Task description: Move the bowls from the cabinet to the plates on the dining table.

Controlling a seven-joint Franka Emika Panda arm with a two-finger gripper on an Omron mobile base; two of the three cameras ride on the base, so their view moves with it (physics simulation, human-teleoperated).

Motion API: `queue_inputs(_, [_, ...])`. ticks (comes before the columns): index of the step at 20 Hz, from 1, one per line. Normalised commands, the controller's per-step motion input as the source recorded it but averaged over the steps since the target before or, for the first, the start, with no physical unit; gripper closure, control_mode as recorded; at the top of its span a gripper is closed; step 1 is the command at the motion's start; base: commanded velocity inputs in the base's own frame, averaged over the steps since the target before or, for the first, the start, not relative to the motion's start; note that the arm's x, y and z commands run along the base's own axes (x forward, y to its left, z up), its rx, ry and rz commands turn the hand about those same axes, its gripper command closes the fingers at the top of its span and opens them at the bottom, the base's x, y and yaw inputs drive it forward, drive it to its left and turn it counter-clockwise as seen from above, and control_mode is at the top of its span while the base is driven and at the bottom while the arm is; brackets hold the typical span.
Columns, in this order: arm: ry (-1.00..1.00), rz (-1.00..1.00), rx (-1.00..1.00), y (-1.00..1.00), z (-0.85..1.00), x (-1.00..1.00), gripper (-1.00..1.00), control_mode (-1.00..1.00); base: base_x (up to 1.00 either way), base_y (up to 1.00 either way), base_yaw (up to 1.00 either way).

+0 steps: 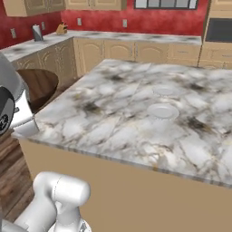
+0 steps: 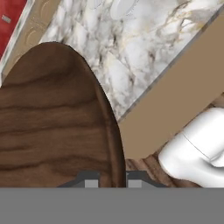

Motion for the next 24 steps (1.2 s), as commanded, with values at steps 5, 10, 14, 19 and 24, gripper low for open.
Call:
queue_inputs(5, [0.0, 0.0, 0.0, 0.0, 0.0, 0.0, 1.0, 1.0, 0.62, -0.75, -0.05])
queue_inputs(10, [0.0, 0.0, 0.0, 0.0, 0.0, 0.0, 1.0, 1.0, 0.86, -0.62, -0.08])
queue_inputs(14, [0.0, 0.0, 0.0, 0.0, 0.0, 0.0, 1.0, 1.0, 0.52, -0.66, -0.04])
queue_inputs(19, [0.0, 0.0, 0.0, 0.0, 0.0, 0.0, 1.0, 1.0, 0.0, 0.0, -0.01])
queue_inputs(24, [0.0, 0.0, 0.0, 0.0, 0.0, 0.0, 1.0, 1.0, 0.0, 0.0, 0.0])
